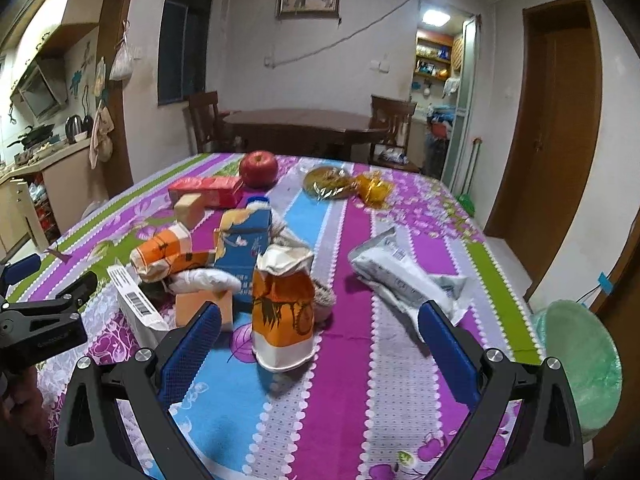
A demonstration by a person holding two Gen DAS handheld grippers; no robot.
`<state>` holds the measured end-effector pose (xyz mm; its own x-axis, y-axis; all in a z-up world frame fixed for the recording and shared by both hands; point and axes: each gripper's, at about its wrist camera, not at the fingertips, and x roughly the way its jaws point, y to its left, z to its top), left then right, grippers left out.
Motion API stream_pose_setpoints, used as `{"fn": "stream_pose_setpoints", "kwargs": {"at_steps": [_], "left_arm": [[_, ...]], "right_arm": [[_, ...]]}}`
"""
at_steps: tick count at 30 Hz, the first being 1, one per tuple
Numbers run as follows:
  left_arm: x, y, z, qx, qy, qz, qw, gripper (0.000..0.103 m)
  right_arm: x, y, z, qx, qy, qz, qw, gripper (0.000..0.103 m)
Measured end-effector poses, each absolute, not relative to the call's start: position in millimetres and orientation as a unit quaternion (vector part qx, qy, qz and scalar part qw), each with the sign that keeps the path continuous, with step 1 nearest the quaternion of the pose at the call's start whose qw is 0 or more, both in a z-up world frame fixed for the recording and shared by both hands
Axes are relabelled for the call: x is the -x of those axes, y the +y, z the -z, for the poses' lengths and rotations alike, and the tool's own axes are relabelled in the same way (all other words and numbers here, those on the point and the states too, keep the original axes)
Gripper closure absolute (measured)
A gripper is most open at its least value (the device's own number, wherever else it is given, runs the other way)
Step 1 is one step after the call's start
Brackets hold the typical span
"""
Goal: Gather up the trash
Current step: 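Close the right gripper on the orange paper cup while the left tool approaches the white medicine box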
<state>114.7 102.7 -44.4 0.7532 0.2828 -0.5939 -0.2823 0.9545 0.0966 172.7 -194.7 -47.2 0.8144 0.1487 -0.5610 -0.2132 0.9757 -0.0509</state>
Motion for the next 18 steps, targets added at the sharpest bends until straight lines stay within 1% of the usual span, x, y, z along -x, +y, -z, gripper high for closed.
{"fn": "stream_pose_setpoints", "kwargs": {"at_steps": [8, 13, 16, 18], "left_arm": [[-135, 122, 43, 0.009, 0.348, -0.039, 0.937, 0.005], [-152, 134, 28, 0.021, 0.339, -0.027, 0.94, 0.005], [-157, 134, 21, 0.016, 0.326, -0.022, 0.945, 0.005], [-160, 135, 19, 0.013, 0.322, -0.019, 0.947, 0.005]], "right_arm": [[-203, -188, 68, 0.034, 0.35, -0.132, 0.927, 0.005], [-218, -184, 75, 0.023, 0.37, -0.146, 0.917, 0.005], [-225, -183, 79, 0.017, 0.383, -0.151, 0.911, 0.015], [-228, -182, 81, 0.017, 0.39, -0.155, 0.908, 0.034]]}}
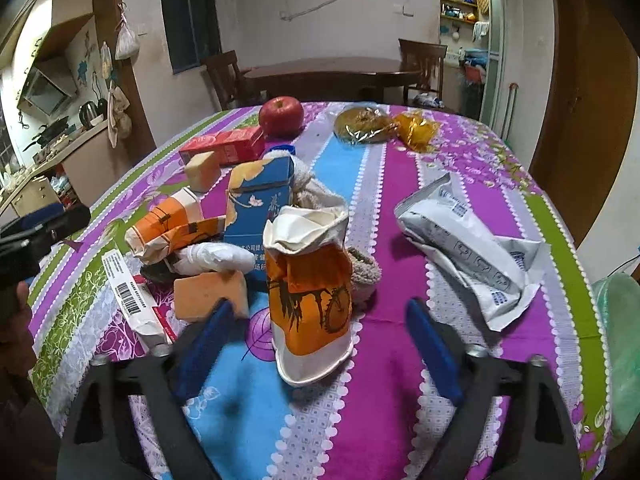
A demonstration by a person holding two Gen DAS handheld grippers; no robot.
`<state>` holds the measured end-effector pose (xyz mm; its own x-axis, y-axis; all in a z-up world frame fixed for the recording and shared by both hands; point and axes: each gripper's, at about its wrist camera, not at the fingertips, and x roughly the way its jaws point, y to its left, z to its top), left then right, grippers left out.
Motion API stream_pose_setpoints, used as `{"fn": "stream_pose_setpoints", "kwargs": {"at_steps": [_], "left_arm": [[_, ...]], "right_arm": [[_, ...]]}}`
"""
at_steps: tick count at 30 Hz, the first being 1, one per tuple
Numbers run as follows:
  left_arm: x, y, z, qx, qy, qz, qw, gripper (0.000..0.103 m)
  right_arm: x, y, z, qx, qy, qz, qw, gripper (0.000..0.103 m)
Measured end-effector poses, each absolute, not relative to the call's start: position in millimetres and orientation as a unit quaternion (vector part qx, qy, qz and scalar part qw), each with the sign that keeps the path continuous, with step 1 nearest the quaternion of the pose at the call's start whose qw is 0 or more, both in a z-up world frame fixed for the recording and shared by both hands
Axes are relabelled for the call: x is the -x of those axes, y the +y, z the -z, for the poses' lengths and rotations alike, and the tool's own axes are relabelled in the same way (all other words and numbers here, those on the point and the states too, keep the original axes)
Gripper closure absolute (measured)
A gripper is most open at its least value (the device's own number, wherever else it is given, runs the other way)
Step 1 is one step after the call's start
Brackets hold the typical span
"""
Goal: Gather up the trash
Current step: 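Close the right gripper on the orange paper cup while the left tool approaches the white medicine box, then grasp the white medicine box with the left gripper and lift it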
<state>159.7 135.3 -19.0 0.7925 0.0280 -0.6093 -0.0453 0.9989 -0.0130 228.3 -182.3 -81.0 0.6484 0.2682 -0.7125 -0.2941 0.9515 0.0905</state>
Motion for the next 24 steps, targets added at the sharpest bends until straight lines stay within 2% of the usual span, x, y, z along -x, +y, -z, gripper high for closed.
{"fn": "stream_pose_setpoints", "kwargs": {"at_steps": [1, 3, 6, 19, 24], "left_arm": [[-160, 136, 19, 0.012, 0.321, -0.018, 0.947, 0.005], [-162, 137, 20, 0.006, 0.324, -0.016, 0.946, 0.005], [-164, 138, 24, 0.007, 0.333, -0.01, 0.943, 0.005], [-175, 130, 27, -0.007, 0.35, 0.055, 0.935, 0.005], [-178, 135, 33, 0.027, 0.376, 0.098, 0.921, 0.005]], "right_arm": [[-230, -181, 83, 0.018, 0.397, -0.158, 0.904, 0.038], [-233, -181, 86, 0.015, 0.405, -0.163, 0.9, 0.06], [-235, -182, 91, -0.001, 0.408, -0.175, 0.896, 0.07], [-200, -218, 65, -0.067, 0.363, -0.201, 0.908, 0.073], [-188, -226, 64, -0.066, 0.362, -0.201, 0.908, 0.073]]}}
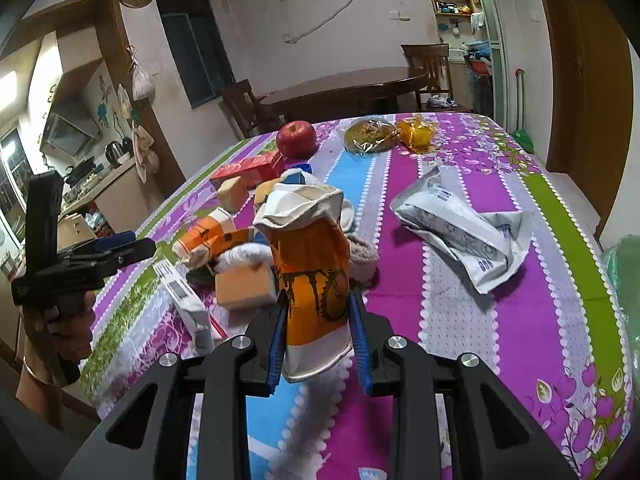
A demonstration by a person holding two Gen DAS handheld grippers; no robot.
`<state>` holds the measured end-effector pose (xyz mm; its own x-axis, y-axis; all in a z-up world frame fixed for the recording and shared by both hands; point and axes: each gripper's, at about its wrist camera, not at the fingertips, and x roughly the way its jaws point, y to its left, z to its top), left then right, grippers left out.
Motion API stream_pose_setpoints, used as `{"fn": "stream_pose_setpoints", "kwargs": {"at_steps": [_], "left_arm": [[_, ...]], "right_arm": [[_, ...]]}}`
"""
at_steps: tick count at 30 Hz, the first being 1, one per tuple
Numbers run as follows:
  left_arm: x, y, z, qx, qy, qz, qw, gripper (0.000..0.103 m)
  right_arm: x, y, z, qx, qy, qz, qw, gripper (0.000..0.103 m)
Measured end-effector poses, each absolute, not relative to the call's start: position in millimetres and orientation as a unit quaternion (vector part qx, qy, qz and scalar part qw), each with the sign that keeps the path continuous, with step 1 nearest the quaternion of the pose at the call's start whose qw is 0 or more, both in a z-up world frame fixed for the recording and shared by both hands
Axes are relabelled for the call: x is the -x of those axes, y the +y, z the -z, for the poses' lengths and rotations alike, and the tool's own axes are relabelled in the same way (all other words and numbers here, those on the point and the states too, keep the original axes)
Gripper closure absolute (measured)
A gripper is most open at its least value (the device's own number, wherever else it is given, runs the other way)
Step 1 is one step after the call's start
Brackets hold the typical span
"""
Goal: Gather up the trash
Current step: 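Grasp the white medicine box with the left gripper and lift it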
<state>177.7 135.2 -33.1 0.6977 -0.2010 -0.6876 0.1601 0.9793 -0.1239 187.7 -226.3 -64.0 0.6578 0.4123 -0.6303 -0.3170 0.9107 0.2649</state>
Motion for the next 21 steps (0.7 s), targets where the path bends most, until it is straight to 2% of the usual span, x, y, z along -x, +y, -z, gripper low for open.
{"fn": "stream_pose_setpoints", "kwargs": {"at_steps": [4, 10, 15, 18, 21], "left_arm": [[-192, 117, 39, 0.025, 0.401, 0.104, 0.91, 0.005], [-191, 82, 52, -0.04, 0.43, 0.103, 0.896, 0.005], [-150, 116, 43, -0.041, 0.443, 0.1, 0.89, 0.005], [-120, 134, 38, -0.083, 0.429, 0.083, 0.896, 0.005], [-99, 137, 27, -0.146, 0.381, 0.107, 0.907, 0.005]], "right_arm": [[-183, -227, 68, -0.074, 0.366, -0.207, 0.904, 0.072], [-175, -225, 69, -0.075, 0.362, -0.217, 0.904, 0.071], [-170, -231, 71, -0.08, 0.358, -0.223, 0.903, 0.07], [-168, -235, 71, -0.089, 0.356, -0.23, 0.901, 0.07], [-164, -238, 71, -0.096, 0.356, -0.237, 0.899, 0.07]]}}
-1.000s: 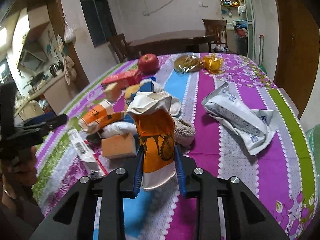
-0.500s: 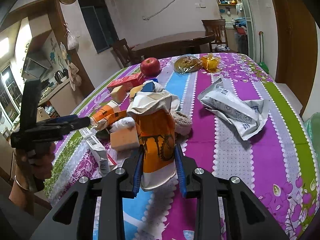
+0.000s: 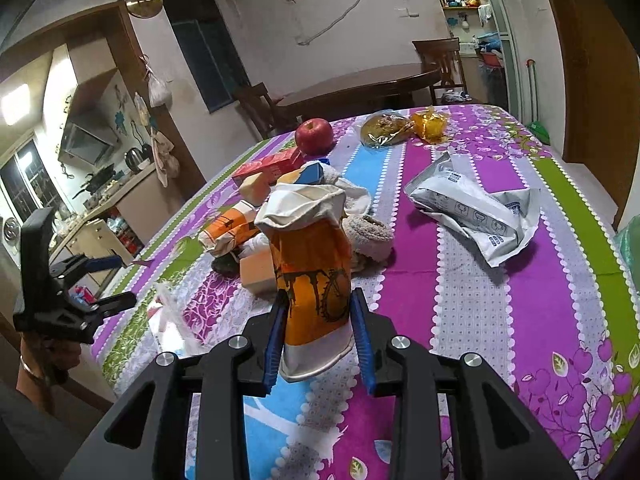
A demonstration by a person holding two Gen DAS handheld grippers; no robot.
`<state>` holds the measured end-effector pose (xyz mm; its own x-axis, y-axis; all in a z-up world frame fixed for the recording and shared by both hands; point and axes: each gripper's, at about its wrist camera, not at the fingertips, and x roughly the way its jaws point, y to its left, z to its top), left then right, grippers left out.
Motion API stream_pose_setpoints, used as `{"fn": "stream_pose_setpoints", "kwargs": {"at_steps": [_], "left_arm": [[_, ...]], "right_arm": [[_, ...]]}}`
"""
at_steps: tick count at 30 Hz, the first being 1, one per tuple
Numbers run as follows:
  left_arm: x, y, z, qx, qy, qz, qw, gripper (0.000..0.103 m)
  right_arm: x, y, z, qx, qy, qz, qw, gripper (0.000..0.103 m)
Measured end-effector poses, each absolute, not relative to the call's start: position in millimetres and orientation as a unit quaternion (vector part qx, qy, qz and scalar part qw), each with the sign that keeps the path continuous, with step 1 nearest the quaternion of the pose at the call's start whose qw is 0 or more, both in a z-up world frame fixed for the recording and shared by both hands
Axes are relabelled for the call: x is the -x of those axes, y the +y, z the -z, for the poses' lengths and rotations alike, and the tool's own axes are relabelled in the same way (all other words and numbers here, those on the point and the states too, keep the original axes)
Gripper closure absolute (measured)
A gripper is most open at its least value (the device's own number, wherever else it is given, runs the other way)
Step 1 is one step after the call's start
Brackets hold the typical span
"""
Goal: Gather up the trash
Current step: 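Grasp the white medicine box with the left gripper and lift it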
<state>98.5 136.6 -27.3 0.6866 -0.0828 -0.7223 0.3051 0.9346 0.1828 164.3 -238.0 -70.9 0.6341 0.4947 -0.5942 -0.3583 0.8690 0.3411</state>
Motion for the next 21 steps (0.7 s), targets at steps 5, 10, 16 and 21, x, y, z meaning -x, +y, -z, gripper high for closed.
{"fn": "stream_pose_setpoints", "kwargs": {"at_steps": [5, 10, 16, 21], "left_arm": [[-78, 107, 39, -0.325, 0.307, 0.294, 0.845, 0.005], [-104, 93, 68, -0.403, 0.322, 0.372, 0.772, 0.005], [-134, 111, 76, -0.36, 0.374, 0.44, 0.732, 0.015], [-142, 111, 75, -0.325, 0.385, 0.462, 0.729, 0.039]], "right_arm": [[-157, -236, 67, -0.097, 0.355, -0.239, 0.899, 0.07], [-148, -234, 65, -0.101, 0.356, -0.223, 0.902, 0.069], [-142, -226, 61, -0.088, 0.361, -0.212, 0.904, 0.069], [-143, -217, 62, -0.08, 0.371, -0.218, 0.899, 0.069]]}}
